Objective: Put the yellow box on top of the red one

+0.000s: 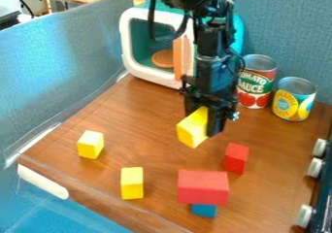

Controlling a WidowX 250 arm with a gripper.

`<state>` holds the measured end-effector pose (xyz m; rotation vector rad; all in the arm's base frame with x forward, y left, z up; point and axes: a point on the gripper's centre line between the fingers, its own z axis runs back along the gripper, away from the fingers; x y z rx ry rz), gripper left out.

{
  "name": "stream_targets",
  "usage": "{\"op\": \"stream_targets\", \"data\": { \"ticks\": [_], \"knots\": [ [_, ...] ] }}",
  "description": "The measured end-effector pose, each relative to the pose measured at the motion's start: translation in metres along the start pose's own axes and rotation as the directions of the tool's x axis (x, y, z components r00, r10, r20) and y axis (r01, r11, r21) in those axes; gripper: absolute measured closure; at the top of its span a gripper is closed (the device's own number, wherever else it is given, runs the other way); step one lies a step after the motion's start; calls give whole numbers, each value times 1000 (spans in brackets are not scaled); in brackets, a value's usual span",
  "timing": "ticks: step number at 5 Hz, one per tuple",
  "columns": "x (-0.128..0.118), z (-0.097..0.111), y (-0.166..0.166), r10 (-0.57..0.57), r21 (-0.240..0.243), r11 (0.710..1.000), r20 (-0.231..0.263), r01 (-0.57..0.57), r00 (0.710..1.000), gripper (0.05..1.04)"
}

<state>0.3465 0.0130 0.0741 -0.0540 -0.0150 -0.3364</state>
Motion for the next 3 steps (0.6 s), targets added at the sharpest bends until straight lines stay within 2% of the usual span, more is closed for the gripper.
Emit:
{"op": "stream_targets", "data": {
  "ticks": [3],
  "knots": [
    [11,-2,-36,-109,0,994,-17,109,994,475]
  ]
}}
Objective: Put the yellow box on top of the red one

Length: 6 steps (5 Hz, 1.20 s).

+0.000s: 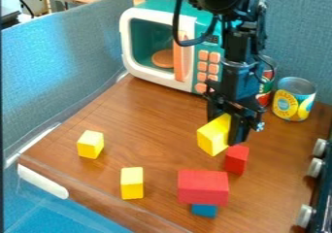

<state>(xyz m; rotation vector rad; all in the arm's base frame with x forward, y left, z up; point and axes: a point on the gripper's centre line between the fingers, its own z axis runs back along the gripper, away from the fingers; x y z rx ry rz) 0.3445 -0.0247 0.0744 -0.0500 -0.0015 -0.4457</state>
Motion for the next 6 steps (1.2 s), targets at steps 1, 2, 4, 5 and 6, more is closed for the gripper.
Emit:
{"op": "stream_targets", "data": {
  "ticks": [1,2,4,5,6],
  "knots": [
    [1,0,-3,-5,4,1000,-1,5,1000,475],
    [8,-6,-2,1,1,1000,-6,-1,1000,475],
    [16,-27,-2,1,6,1000,-57,-1,998,475],
    [17,-30,-3,-1,14,1000,-65,2,998,475],
    [21,-32,-4,6,13,1000,-63,-5,998,475]
  ]
}}
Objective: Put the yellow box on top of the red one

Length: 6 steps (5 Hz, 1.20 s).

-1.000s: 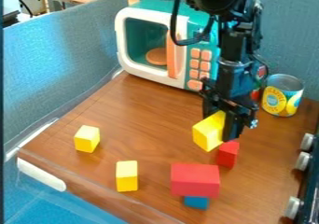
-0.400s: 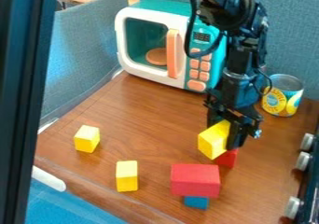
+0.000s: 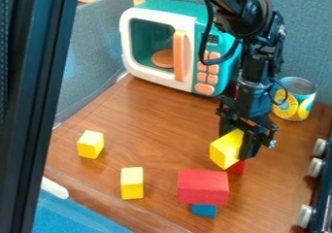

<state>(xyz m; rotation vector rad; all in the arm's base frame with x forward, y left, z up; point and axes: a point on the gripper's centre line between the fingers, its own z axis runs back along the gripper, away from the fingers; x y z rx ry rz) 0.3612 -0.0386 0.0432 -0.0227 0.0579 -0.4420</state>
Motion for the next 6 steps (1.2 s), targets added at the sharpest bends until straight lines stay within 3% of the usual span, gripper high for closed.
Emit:
{"op": "stream_targets", "data": {
  "ticks": [1,2,3,4,5,6],
  "knots": [
    [0,-1,-3,7,-12,1000,-2,-7,1000,424],
    [1,0,-7,22,-55,998,5,-22,1000,140],
    [-2,1,0,68,-86,994,10,-67,998,77],
    [-2,8,5,97,-106,990,11,-96,995,82],
    [-16,39,26,175,-108,980,93,-165,980,83],
    [-29,62,43,228,-126,969,143,-211,963,83]
  ]
}}
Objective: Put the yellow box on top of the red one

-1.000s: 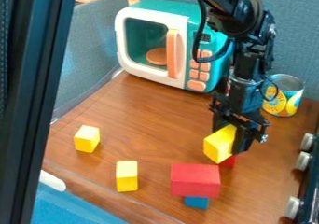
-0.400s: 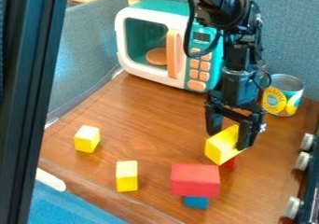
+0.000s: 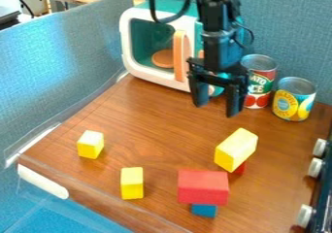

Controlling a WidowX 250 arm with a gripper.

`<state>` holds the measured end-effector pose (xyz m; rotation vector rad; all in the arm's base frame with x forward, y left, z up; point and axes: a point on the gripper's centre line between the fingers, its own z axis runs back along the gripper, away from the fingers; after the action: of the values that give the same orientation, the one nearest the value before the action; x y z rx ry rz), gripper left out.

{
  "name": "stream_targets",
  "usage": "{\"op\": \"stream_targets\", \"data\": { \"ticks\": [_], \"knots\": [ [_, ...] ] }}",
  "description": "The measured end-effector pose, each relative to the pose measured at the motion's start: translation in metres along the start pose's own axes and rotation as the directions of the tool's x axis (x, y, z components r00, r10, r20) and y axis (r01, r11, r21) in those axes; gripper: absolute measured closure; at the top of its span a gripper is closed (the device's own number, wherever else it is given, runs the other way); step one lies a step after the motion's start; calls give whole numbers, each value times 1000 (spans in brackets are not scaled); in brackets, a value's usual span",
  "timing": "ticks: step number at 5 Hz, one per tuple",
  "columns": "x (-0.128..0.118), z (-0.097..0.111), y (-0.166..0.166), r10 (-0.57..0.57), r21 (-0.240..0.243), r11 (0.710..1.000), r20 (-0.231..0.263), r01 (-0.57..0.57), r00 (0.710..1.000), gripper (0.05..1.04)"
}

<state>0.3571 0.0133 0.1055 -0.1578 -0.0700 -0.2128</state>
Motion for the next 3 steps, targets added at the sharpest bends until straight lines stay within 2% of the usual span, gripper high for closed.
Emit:
{"op": "stream_targets", "data": {
  "ticks": [1,2,3],
  "knots": [
    [-1,3,4,-4,3,1000,-10,4,1000,83],
    [0,-6,16,16,52,999,-23,-15,1000,83],
    [5,-20,28,77,177,982,-26,-72,997,83]
  ]
}}
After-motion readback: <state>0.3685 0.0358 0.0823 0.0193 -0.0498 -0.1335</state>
